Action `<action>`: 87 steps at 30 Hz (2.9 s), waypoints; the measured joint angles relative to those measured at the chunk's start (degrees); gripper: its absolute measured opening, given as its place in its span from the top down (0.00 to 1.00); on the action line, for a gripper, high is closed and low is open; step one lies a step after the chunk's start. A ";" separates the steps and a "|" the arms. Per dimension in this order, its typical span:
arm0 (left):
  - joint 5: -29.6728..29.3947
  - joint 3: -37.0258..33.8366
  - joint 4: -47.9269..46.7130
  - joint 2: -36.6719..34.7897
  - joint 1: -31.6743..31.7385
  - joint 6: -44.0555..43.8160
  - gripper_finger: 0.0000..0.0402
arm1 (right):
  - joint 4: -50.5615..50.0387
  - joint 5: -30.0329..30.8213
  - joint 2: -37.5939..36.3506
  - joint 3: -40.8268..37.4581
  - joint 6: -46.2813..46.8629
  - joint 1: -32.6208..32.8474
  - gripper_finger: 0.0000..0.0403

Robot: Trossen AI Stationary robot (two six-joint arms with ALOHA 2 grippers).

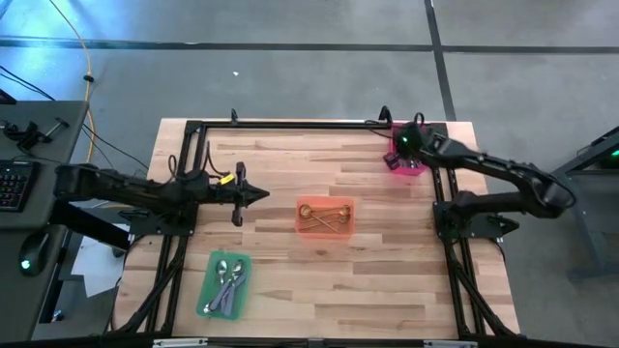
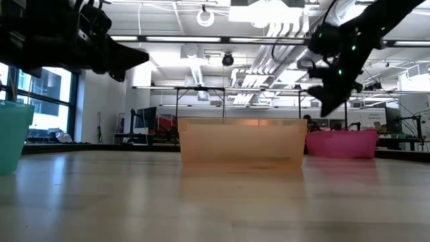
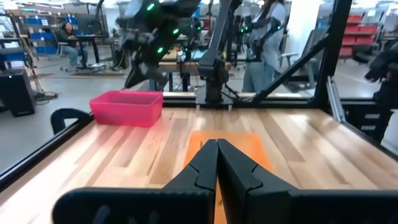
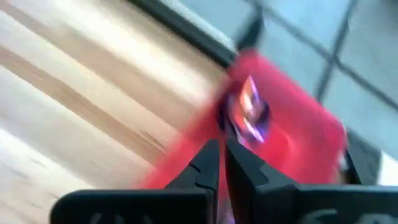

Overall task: Sort silverware by color (type)
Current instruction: Return to Home Position

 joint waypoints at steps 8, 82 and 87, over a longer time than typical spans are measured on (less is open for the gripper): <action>-0.29 0.00 -12.63 -11.10 0.00 1.12 1.00 | 28.00 -11.45 -10.67 -11.88 -4.66 12.64 0.99; -2.69 -4.52 -45.16 -54.96 -0.26 2.49 1.00 | 31.78 -8.62 -64.77 -37.20 -12.68 35.31 1.00; -3.90 -4.52 -46.51 -54.94 -0.24 1.79 1.00 | 31.78 -5.47 -64.77 -37.22 -12.05 35.31 1.00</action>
